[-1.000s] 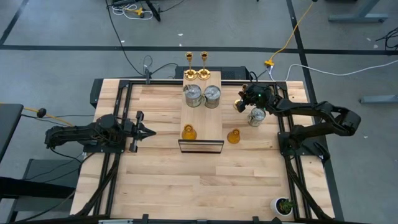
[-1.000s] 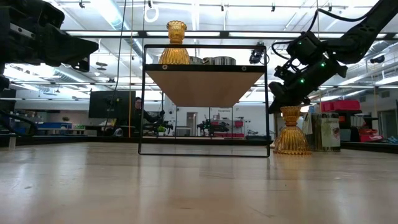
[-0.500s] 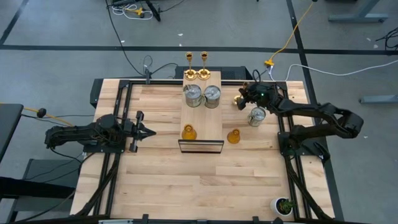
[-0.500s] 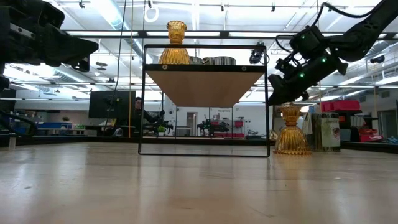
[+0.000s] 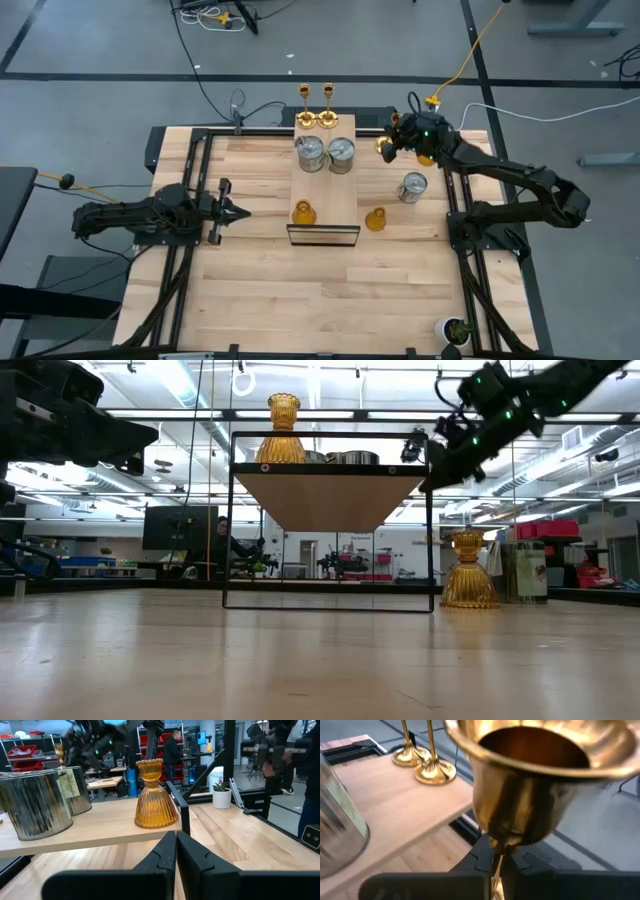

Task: Pick & Place candle stick holders
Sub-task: Put the gold candle holder aligned with the other candle holder on the shelf

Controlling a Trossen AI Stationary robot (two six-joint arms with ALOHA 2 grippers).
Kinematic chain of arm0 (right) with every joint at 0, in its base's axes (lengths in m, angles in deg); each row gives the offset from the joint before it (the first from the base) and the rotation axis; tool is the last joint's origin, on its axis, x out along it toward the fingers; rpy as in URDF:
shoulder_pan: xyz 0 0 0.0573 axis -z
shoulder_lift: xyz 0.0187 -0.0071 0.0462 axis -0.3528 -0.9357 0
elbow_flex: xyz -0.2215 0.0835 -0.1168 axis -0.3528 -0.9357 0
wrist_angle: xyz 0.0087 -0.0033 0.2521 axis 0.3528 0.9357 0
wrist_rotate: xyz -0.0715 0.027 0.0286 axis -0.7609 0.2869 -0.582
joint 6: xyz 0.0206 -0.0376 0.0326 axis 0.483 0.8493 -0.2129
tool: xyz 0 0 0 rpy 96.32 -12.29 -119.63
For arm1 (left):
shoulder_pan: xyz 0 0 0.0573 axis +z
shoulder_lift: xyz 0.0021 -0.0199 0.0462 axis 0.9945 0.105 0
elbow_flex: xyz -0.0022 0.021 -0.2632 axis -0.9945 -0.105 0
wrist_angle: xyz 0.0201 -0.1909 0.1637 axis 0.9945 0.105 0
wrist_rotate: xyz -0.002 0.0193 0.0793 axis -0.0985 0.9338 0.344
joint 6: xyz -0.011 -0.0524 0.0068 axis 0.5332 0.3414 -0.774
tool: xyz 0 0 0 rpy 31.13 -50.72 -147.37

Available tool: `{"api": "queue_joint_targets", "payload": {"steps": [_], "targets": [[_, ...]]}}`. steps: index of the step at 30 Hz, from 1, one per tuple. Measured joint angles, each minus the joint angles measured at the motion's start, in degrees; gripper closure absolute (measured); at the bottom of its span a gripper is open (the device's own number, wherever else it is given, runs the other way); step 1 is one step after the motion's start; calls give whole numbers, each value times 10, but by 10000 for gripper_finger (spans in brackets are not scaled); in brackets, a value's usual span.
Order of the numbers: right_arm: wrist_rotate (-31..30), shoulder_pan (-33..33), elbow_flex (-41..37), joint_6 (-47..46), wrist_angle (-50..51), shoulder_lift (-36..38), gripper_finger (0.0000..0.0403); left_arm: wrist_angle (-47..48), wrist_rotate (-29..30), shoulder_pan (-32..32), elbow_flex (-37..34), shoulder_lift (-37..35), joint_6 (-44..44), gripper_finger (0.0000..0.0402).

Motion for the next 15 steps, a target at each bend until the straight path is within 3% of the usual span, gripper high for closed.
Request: {"api": "queue_joint_targets", "payload": {"steps": [4, 15], "targets": [[0, 0, 67, 28, 68, 0, 389, 0, 0, 0, 0, 0, 0, 383], [2, 0, 206, 50, 117, -34, 389, 0, 0, 0, 0, 0, 0, 383]]}}
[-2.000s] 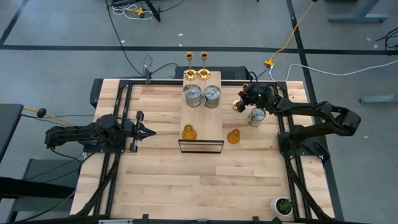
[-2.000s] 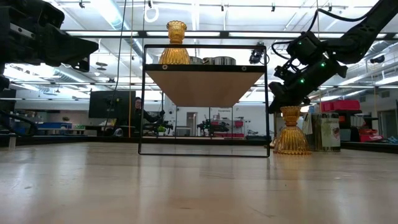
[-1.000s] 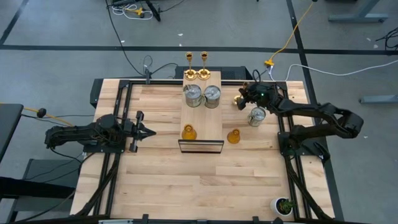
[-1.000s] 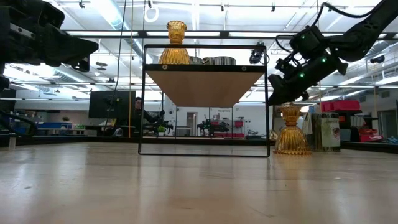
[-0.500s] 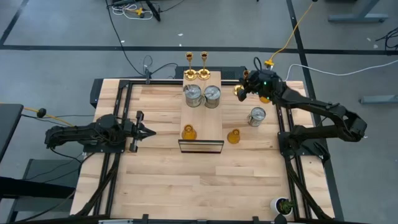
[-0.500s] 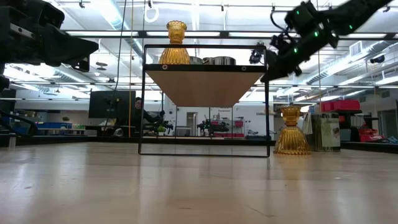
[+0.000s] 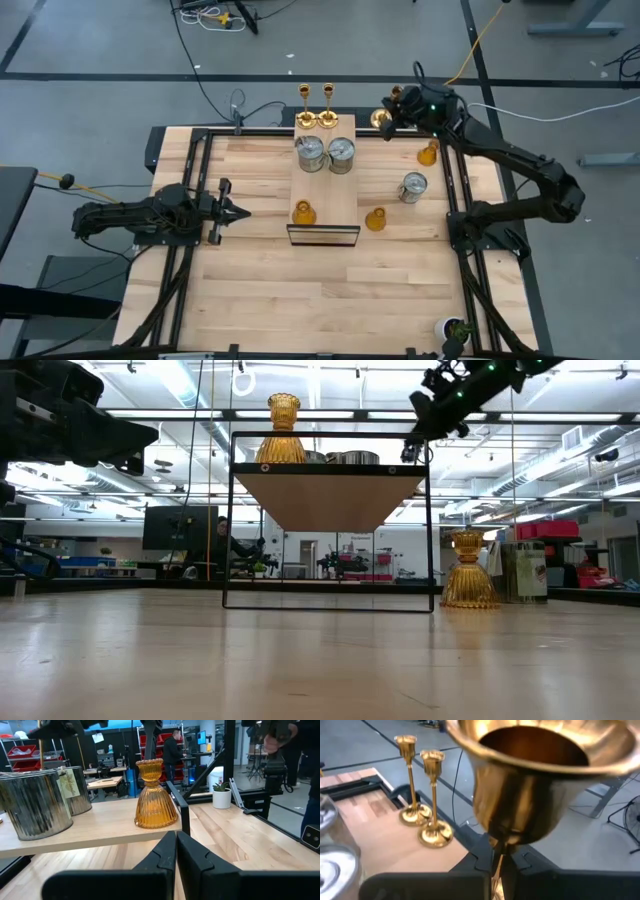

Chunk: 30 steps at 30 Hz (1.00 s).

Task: Pick & Place candle stick holders
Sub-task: Put the gold candle holder aligned with the other candle holder on the shelf

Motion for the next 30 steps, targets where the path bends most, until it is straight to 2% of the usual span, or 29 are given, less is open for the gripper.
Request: {"api": "queue_joint_targets", "payload": {"steps": [6, 16, 30], "targets": [[31, 0, 49, 0, 2, -47, 389, 0, 0, 0, 0, 0, 0, 383], [58, 0, 80, 0, -10, -138, 389, 0, 0, 0, 0, 0, 0, 383], [87, -1, 131, -11, -15, -196, 389, 0, 0, 0, 0, 0, 0, 383]]}}
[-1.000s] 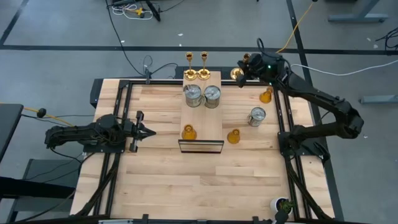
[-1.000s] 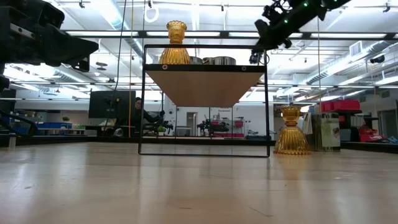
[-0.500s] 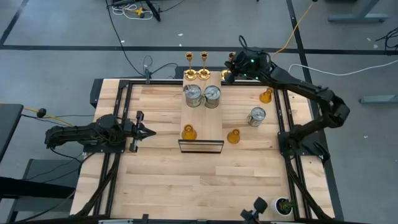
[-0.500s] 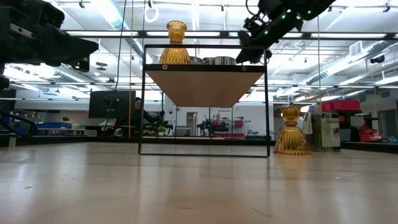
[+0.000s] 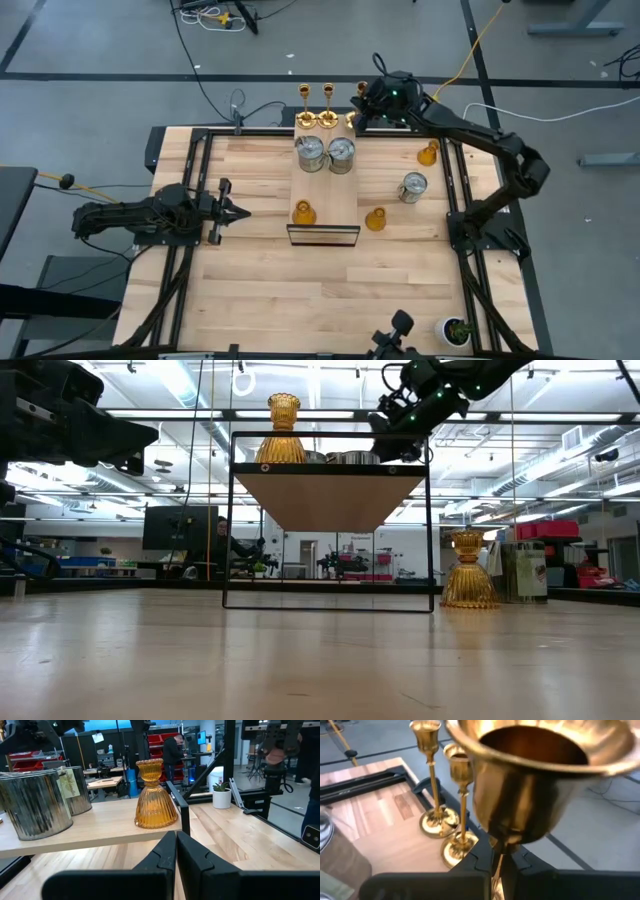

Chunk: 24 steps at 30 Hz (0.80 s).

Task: Pick & Place candle stick holders
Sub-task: Put the gold candle holder aligned with the other candle holder on the shelf

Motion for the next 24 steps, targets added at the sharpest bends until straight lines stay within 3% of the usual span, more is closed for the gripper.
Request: {"api": "queue_joint_targets", "payload": {"steps": [24], "targets": [[-18, -6, -1, -26, -12, -31, 389, 0, 0, 0, 0, 0, 0, 383]]}}
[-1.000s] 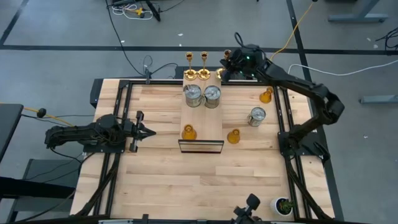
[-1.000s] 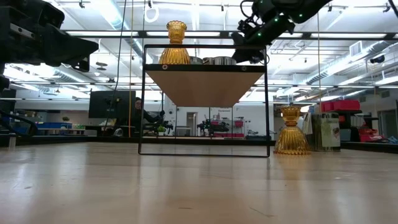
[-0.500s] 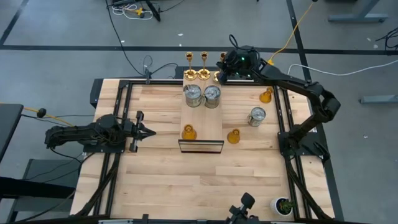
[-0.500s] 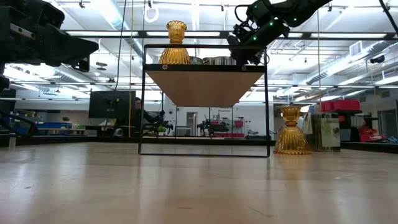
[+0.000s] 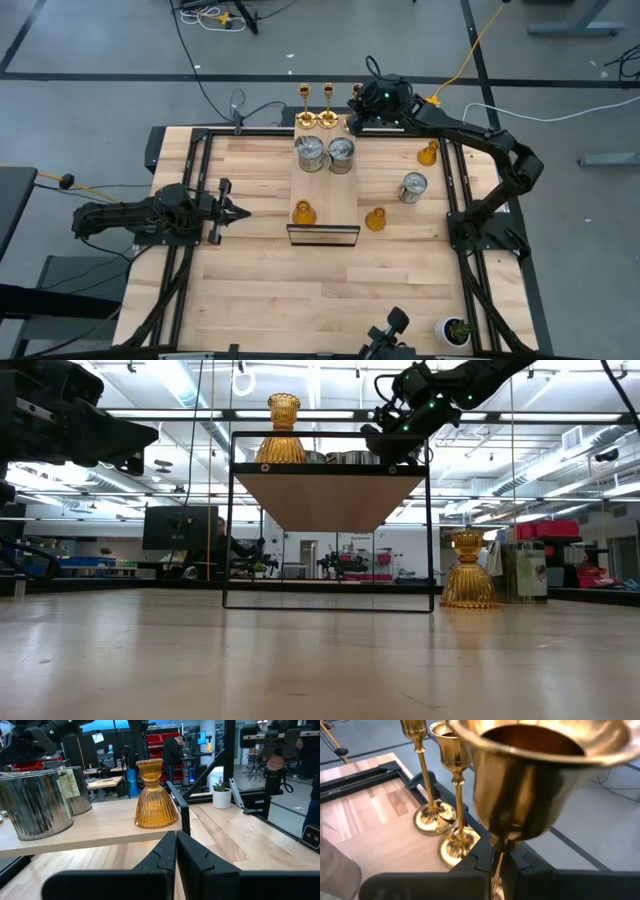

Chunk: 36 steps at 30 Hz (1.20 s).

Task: Pick & Place candle stick holders
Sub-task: Put the gold candle holder aligned with the other candle holder on the shelf

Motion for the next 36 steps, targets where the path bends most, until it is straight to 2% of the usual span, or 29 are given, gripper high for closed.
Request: {"api": "queue_joint_targets", "payload": {"steps": [25, 36], "targets": [[-15, 1, 0, -24, -59, -19, 389, 0, 0, 0, 0, 0, 0, 383], [-15, 4, 0, -29, -54, -19, 389, 0, 0, 0, 0, 0, 0, 383]]}}
